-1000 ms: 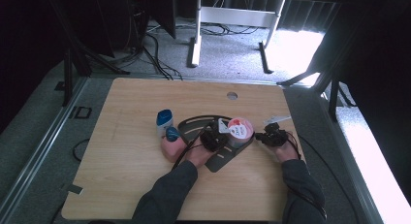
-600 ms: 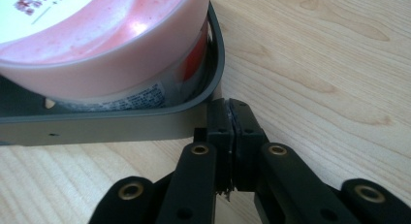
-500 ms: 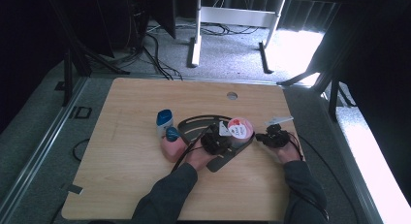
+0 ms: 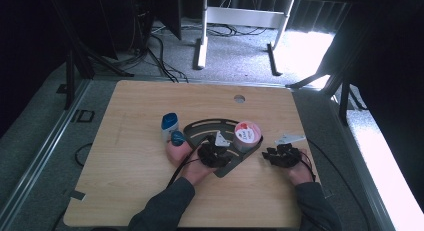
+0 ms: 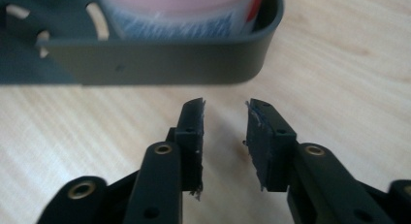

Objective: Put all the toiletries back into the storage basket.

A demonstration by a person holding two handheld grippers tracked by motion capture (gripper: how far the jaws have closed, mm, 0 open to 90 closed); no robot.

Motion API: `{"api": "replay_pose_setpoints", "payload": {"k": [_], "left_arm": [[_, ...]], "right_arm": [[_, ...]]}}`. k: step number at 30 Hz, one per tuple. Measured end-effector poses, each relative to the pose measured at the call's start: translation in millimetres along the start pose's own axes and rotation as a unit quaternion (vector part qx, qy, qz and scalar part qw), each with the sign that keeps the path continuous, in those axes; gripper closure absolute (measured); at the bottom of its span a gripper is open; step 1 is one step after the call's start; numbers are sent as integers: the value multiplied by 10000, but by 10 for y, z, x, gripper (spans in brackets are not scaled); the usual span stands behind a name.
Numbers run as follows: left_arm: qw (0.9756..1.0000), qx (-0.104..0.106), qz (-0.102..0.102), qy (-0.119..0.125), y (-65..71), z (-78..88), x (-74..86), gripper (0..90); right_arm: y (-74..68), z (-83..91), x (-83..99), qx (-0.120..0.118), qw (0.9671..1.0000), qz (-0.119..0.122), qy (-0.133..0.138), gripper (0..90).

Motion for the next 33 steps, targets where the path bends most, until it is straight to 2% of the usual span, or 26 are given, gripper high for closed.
{"api": "replay_pose_setpoints", "payload": {"k": [5, 12, 15, 16, 23, 28, 33], "left_arm": [[9998, 43, 164, 37, -16, 101, 81, 602], [9998, 80, 152, 126, 6, 232, 154, 603], [9997, 130, 168, 154, 6, 274, 178, 602], [9996, 147, 193, 170, 3, 285, 184, 594], [9993, 230, 199, 207, 40, 343, 245, 567], [9991, 243, 241, 263, 25, 402, 256, 563], [9995, 183, 175, 204, 25, 449, 249, 557]], "right_arm": [[-93, 26, 129, 68, 10000, -50, 10, 559], [-247, 63, 163, 174, 9998, 85, -22, 485], [-263, 48, 165, 158, 9999, 18, 26, 449], [-277, 26, 169, 118, 9998, -117, 99, 420], [-327, 5, 180, 212, 9993, -234, 189, 344], [-362, -2, 180, 268, 9991, -271, 178, 318], [-352, 0, 206, 244, 9990, -251, 291, 310]]}}
Point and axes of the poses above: each handheld gripper's, and its own axes: z roughly backward along the jaws, x roughly out of its underside, y roughly to its right, the point moved 3 cm from there along -z, roughly forward along the jaws
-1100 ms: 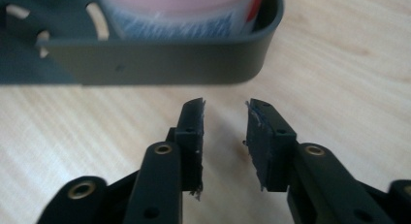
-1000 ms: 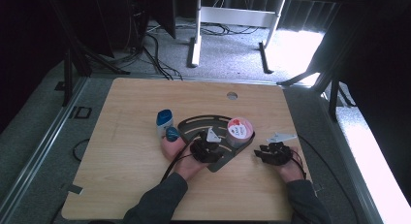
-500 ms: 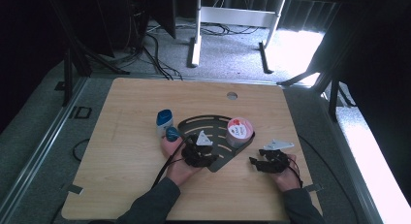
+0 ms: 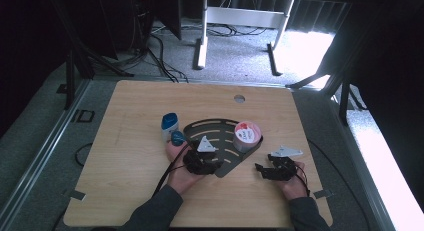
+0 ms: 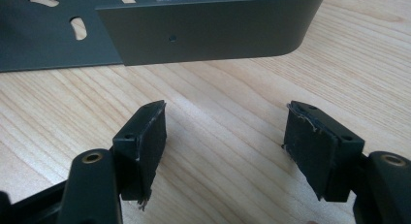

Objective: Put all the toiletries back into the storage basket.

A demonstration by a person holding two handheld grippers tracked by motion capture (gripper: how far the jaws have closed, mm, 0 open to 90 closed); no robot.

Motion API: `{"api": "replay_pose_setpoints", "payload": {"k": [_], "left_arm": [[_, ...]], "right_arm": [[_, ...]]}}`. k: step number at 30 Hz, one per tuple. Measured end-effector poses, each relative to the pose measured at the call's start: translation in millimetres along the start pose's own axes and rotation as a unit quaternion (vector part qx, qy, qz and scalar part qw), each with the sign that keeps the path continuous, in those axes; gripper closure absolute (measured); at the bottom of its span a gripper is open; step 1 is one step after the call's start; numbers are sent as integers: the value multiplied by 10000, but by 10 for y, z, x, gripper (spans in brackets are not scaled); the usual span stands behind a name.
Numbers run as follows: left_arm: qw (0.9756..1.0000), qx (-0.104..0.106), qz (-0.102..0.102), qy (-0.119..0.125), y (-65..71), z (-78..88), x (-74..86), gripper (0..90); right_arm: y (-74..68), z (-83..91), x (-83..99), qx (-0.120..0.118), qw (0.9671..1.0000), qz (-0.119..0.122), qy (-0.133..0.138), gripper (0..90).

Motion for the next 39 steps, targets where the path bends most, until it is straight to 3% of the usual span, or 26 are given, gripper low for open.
{"api": "replay_pose_setpoints", "payload": {"k": [7, 19, 39], "left_arm": [[9999, -29, -70, -88, 20, 56, 28, 544], [9999, -136, -54, -16, -22, 288, 109, 528], [9994, -299, -142, 16, -36, 508, 120, 552]], "right_arm": [[13, -3, 21, -7, 10000, 0, 97, 291], [27, -2, 22, -50, 9999, 59, 95, 291], [60, 0, 24, -62, 9999, 63, 103, 290]]}}
Point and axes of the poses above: each handheld gripper's, and its own axes: z roughly backward along the jaws, x roughly out of its underside, y roughly to its right, the point moved 3 cm from there along -z, roughly forward along the jaws
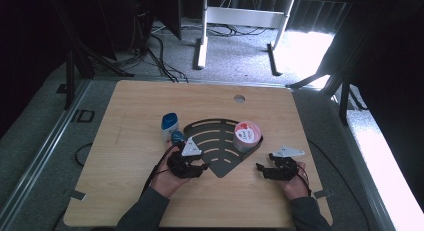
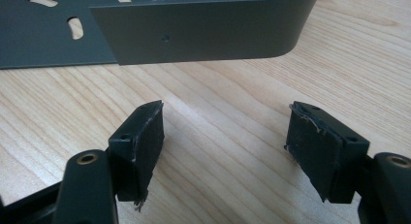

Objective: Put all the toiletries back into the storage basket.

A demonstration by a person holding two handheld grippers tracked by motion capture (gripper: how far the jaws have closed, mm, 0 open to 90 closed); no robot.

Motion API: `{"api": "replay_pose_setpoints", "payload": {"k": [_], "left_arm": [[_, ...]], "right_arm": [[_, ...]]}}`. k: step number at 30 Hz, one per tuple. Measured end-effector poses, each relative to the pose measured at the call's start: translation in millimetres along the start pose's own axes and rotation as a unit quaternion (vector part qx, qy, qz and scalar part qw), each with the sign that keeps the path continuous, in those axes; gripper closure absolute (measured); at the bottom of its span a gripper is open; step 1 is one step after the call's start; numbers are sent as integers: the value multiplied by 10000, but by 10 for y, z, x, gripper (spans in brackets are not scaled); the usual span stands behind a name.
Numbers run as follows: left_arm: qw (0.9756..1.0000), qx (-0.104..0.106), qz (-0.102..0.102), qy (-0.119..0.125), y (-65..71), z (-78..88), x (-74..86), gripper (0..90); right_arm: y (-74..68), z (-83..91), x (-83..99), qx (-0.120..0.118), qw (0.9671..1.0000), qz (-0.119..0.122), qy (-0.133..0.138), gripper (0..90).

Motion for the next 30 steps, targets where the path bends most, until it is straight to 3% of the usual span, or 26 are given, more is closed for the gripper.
{"api": "replay_pose_setpoints", "payload": {"k": [13, 24, 30], "left_arm": [[9997, -151, 46, -170, -62, 102, 41, 554], [9999, -56, 32, -145, -95, 213, 68, 547], [9998, -107, 41, -157, -115, 268, 85, 546]], "right_arm": [[11, 3, 3, 26, 10000, -15, 3, 289], [12, 3, 3, 26, 10000, -16, 3, 289], [11, 3, 3, 26, 10000, -17, 2, 288]]}}
Point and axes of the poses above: each handheld gripper's, and its own axes: z roughly backward along the jaws, x roughly out of its underside, y roughly to its right, the point moved 3 cm from there along -z, roughly forward along the jaws
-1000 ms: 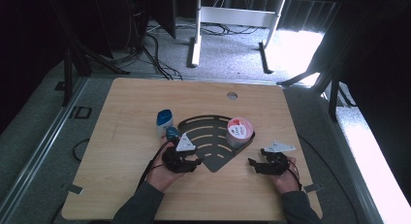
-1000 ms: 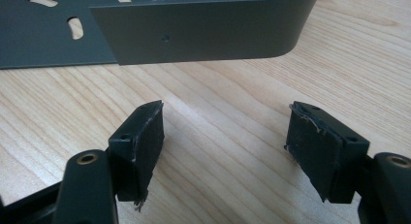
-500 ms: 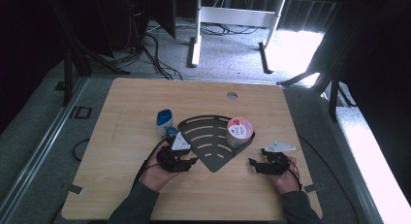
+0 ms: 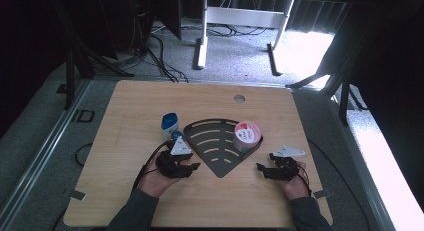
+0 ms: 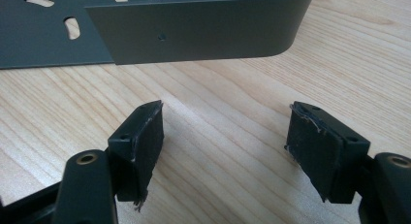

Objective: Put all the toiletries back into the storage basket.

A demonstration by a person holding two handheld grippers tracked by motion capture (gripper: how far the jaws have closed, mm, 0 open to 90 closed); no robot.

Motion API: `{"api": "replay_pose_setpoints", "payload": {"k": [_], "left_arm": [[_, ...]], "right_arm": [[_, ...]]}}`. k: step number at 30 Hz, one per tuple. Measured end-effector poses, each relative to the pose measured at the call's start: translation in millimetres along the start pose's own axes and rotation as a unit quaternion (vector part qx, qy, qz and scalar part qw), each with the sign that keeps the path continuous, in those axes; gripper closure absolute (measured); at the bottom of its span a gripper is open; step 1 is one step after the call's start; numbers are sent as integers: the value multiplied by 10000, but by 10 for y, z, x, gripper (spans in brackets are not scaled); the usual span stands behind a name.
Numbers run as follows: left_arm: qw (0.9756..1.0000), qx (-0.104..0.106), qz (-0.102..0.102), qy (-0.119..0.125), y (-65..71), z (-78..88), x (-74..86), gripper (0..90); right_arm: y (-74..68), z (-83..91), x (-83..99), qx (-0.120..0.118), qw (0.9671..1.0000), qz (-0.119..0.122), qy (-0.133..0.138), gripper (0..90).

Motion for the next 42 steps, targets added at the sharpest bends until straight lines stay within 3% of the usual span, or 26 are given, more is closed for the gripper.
{"api": "replay_pose_setpoints", "payload": {"k": [15, 20, 35, 42], "left_arm": [[9997, -179, 162, 11, -142, 181, 62, 533], [9996, -37, 240, 153, -177, 254, 68, 518], [9990, -262, 345, 84, -287, 406, 114, 508], [9973, -497, 508, 167, -356, 459, 129, 472]], "right_arm": [[0, 0, 0, 0, 10000, -1, 1, 288], [0, 0, 0, 0, 10000, 0, 1, 288], [0, 0, 0, 0, 10000, -1, 1, 289], [0, -2, -2, 5, 10000, -13, -2, 287]]}}
Point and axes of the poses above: each handheld gripper's, and its own axes: z roughly backward along the jaws, x roughly out of its underside, y roughly to its right, the point moved 3 cm from there along -z, roughly forward along the jaws
